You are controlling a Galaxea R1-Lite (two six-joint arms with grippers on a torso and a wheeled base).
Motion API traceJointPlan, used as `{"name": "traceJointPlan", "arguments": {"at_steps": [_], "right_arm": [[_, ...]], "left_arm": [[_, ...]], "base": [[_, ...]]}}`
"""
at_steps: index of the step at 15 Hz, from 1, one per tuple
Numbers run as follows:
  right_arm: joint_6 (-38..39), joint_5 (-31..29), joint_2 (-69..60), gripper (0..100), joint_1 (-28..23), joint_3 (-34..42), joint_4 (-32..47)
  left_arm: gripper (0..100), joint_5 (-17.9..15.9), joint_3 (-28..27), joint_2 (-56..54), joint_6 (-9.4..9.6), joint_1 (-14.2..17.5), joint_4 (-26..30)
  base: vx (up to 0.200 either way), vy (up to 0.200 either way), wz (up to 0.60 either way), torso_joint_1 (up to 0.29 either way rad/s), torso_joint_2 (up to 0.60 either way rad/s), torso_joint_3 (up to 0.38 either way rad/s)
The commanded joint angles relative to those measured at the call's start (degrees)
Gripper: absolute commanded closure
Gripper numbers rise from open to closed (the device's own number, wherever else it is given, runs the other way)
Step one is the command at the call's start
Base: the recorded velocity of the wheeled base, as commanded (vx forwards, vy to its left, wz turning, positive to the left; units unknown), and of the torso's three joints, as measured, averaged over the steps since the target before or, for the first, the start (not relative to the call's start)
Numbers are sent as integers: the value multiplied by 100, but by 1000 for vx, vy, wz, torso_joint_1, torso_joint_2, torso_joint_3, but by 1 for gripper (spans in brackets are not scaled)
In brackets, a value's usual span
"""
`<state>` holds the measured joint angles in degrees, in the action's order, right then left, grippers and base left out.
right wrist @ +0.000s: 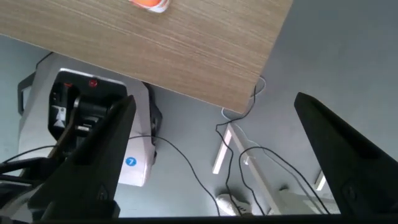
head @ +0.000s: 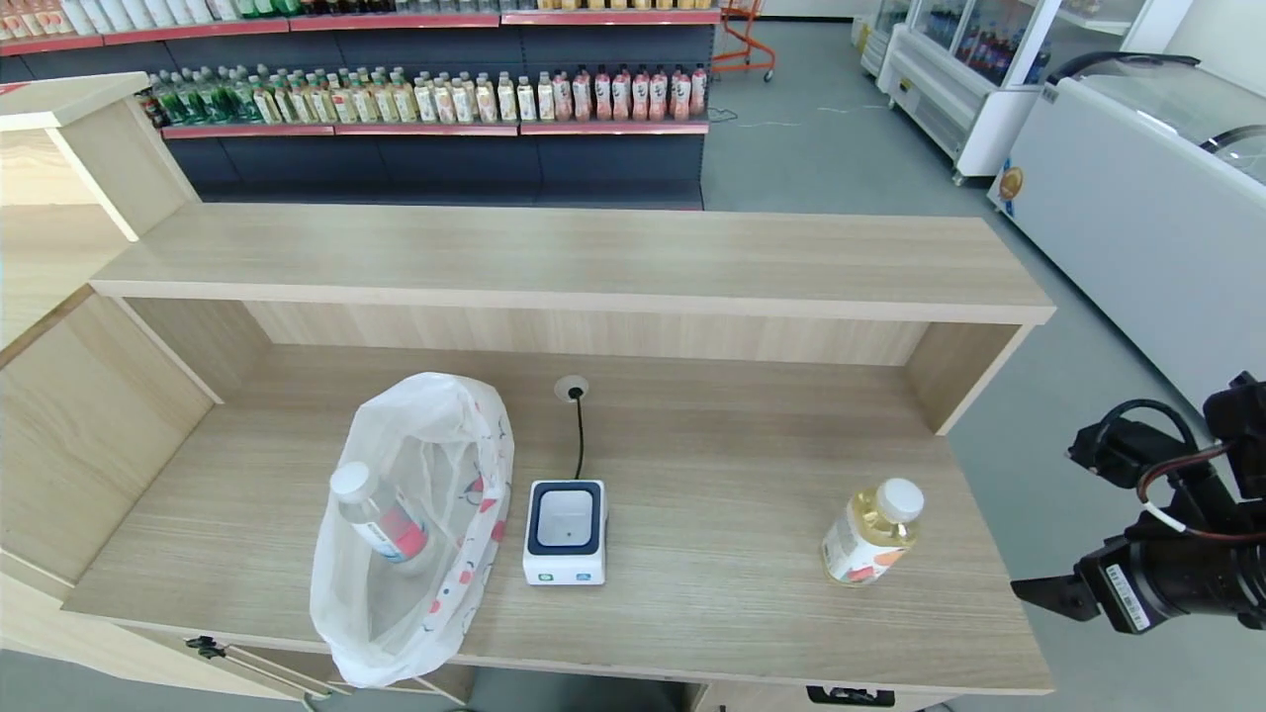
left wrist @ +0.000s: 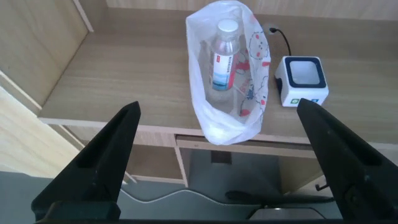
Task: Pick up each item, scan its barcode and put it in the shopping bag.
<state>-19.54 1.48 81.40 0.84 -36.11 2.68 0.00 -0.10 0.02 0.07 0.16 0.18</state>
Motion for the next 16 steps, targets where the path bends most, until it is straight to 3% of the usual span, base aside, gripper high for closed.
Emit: {"name": "traceJointPlan", "arguments": {"at_steps": [1, 7, 10, 13, 16], "right_arm": [[3, 28, -45, 0, 74, 86, 4], [117, 257, 254, 0, 628, 429, -189], [987, 204, 720, 0, 1322, 930, -1490], [1119, -438, 1194, 0, 1507, 1458, -2589], [1154, -569, 1590, 0, 1507, 1730, -3283]], "left_arm": [[0, 0, 1, -2, -7, 2, -1], [0, 0, 1, -2, -7, 2, -1], [0, 0, 1, -2, -7, 2, -1], [0, 0, 1, -2, -7, 2, -1], [0, 0, 1, -2, -7, 2, -1]], "base": [[0, 0, 0, 0, 0, 0], [0, 0, 0, 0, 0, 0], [0, 0, 0, 0, 0, 0], [0, 0, 0, 0, 0, 0], [0, 0, 0, 0, 0, 0]]}}
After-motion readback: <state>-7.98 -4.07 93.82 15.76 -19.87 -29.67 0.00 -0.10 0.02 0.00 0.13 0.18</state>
